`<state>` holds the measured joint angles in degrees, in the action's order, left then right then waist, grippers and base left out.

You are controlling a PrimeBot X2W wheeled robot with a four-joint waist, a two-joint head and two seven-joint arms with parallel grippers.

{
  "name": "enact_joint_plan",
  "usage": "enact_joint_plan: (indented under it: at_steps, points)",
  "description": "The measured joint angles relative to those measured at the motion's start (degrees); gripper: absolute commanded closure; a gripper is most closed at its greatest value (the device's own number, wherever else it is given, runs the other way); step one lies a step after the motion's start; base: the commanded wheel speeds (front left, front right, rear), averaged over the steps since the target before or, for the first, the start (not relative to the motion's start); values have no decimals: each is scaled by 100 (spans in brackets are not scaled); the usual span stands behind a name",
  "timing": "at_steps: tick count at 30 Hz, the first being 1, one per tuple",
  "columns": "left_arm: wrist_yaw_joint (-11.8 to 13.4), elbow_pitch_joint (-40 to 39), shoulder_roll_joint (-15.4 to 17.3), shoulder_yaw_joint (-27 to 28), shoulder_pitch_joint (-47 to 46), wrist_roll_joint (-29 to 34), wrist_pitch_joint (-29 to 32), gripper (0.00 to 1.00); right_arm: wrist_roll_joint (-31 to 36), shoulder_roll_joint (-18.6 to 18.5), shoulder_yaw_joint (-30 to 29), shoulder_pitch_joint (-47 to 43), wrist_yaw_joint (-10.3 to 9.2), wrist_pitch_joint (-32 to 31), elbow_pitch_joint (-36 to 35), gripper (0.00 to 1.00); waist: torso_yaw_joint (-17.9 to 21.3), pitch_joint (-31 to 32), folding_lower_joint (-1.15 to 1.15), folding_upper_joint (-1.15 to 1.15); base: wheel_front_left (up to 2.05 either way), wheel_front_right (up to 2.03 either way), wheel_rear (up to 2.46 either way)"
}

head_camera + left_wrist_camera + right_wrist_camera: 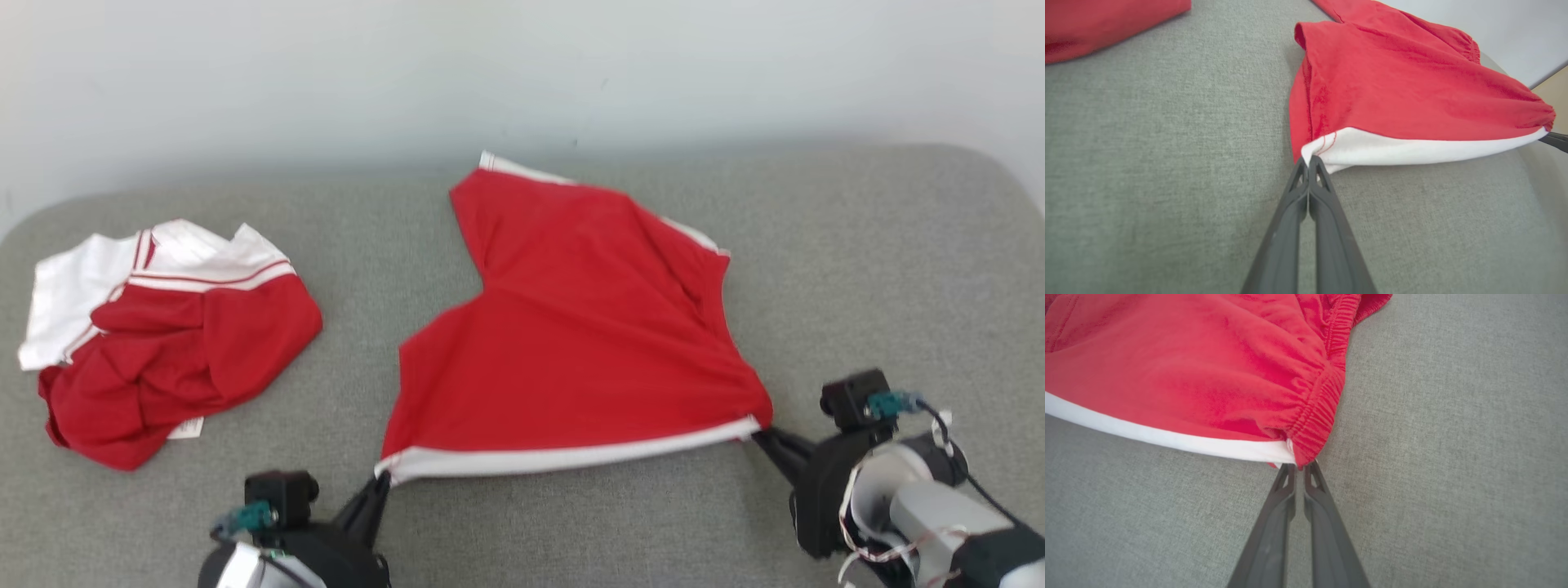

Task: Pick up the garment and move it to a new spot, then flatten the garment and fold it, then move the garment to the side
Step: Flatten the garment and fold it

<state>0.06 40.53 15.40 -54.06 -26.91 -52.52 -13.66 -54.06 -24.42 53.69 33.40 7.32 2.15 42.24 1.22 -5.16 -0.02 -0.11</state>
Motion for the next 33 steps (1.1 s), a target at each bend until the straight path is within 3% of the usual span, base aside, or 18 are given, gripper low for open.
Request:
enact_joint_plan:
  at_steps: [4, 6, 14, 33]
  points:
    - [56, -147, -24, -33, 411, -153, 0, 100, -23, -67, 67, -346, -11, -124, -53, 100, 25, 333, 0, 0, 0, 0, 0]
    - [199, -259, -11, -76, 580, -153, 0, 100, -145, -133, 75, -592, -35, -193, -175, 100, 45, 557, 0, 0, 0, 0, 0]
    - [405, -485, 77, -194, 832, -77, 38, 100, -234, -230, 103, -853, -235, -375, -499, 100, 68, 922, 1, 0, 0, 0, 0]
    - [597, -600, 170, -257, 513, 145, 536, 100, -290, -335, 187, -739, -437, -1037, -899, 100, -33, 671, 2, 1, 0, 0, 0]
